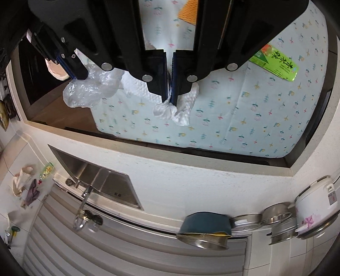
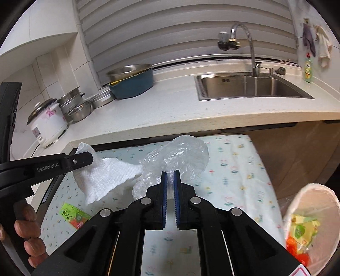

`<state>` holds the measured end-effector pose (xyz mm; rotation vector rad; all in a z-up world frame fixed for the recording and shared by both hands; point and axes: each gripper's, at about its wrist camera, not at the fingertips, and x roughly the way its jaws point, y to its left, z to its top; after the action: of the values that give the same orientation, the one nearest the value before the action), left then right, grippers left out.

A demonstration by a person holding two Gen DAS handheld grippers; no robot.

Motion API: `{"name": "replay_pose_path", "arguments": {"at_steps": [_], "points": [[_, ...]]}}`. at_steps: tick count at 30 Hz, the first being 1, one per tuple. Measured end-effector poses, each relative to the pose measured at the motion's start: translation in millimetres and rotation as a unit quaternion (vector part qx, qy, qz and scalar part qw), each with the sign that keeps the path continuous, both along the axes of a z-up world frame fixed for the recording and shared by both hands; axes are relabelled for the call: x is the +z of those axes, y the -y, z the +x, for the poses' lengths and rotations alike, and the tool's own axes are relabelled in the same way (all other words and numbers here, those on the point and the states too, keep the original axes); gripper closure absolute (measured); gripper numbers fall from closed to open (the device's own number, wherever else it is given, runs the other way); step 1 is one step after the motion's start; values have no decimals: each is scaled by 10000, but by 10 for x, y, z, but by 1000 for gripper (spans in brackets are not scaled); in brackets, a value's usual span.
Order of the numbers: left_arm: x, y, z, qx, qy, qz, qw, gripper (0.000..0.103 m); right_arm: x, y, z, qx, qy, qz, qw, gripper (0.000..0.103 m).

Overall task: Collect trash
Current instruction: 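Carry the tissue and clear bag over the bin and open both grippers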

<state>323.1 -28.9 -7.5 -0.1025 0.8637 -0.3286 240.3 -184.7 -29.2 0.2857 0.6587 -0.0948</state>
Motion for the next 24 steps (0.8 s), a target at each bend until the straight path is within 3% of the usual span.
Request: {"name": "replay_pose_path", "arguments": {"at_steps": [13,24], "points": [[289,1440,-1102,-1267,223,68,9917,101,87,1364,-1482,-1346,110,117,9908,97],[409,2324,-1755,-2151,334,81,9760,101,-3,2027,-2240,-2058,134,177,9783,97]]}}
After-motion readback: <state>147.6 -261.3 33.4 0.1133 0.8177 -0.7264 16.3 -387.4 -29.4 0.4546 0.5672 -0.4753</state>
